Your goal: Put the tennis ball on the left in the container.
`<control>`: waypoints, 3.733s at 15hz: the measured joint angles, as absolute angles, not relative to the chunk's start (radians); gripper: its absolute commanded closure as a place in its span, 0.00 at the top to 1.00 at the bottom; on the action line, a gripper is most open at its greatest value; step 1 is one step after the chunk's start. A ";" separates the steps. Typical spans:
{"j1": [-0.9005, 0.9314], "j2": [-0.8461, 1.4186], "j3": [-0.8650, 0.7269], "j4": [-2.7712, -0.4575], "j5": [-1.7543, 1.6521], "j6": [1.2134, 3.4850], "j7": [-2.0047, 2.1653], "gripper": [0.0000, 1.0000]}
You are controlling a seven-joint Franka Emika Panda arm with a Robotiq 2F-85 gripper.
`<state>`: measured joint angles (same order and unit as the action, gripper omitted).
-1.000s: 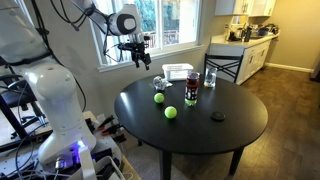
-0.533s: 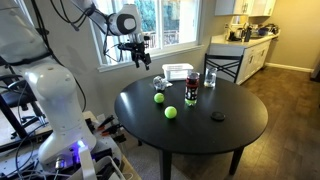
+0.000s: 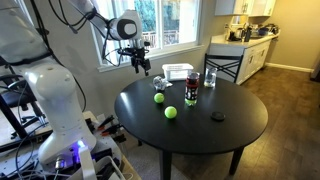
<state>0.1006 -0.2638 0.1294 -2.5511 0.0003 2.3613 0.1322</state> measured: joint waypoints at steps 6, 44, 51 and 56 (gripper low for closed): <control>0.069 -0.263 0.112 -2.581 -0.054 2.389 0.132 1.00; 0.021 0.305 0.078 -2.413 -0.032 2.876 0.079 1.00; 0.021 0.310 0.075 -2.413 -0.032 2.859 0.079 1.00; 0.020 0.310 0.068 -2.413 -0.032 2.835 0.079 0.67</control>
